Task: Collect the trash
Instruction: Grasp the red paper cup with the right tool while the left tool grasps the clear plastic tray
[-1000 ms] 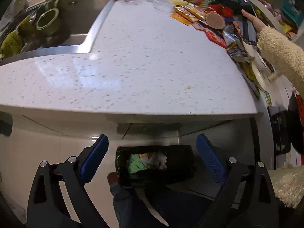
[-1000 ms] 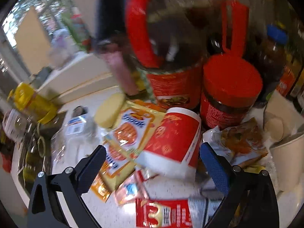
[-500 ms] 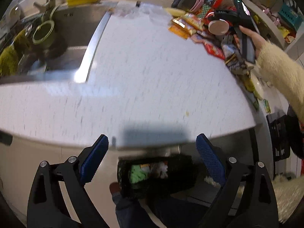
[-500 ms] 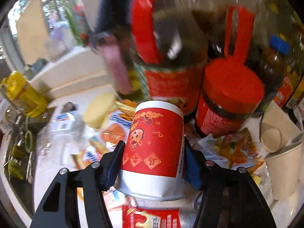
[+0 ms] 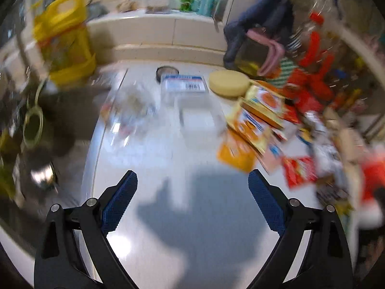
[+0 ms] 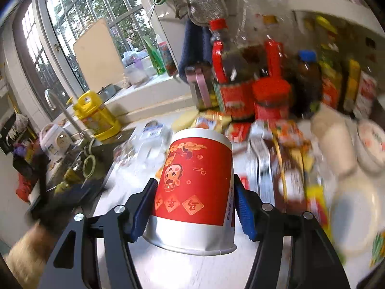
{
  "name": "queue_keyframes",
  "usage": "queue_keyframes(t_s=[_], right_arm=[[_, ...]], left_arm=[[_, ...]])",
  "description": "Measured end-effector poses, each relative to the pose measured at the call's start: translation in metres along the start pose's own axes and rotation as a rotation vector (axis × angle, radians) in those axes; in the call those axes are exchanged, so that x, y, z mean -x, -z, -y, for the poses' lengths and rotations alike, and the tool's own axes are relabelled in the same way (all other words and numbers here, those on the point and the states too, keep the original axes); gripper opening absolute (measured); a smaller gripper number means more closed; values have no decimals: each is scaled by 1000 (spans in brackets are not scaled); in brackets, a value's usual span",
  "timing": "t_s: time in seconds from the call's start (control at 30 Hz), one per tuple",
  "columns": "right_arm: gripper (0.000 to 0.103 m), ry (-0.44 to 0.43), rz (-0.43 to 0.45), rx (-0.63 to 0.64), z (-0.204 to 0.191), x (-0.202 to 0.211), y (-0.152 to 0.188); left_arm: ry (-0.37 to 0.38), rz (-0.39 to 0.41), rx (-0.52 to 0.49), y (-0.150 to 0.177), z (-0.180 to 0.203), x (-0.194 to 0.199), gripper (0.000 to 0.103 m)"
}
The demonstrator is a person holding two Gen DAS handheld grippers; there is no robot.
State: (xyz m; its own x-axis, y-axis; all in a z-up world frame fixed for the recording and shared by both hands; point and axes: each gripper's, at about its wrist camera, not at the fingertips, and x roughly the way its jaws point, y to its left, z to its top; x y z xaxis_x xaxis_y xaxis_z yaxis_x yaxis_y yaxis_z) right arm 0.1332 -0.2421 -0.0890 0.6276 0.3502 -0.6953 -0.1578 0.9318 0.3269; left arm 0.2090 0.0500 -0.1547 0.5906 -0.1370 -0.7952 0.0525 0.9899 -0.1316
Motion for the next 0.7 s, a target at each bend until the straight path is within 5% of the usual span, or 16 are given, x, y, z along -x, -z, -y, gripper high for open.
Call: queue_keyframes(t_s=[0.27, 0.5, 0.63, 0.7], right_arm=[[62, 26, -42, -32, 12, 20, 36], [62, 20, -39, -27, 11, 24, 42], [62, 14, -38, -11, 6, 24, 42], [62, 14, -42, 0, 4, 23, 42]], left_arm=[[-53, -83, 5, -61, 17, -77, 91], [-83, -154, 30, -73, 12, -117, 91], [-73, -132, 29, -72, 9, -120, 91], [-27, -107, 17, -71, 9, -116, 71]])
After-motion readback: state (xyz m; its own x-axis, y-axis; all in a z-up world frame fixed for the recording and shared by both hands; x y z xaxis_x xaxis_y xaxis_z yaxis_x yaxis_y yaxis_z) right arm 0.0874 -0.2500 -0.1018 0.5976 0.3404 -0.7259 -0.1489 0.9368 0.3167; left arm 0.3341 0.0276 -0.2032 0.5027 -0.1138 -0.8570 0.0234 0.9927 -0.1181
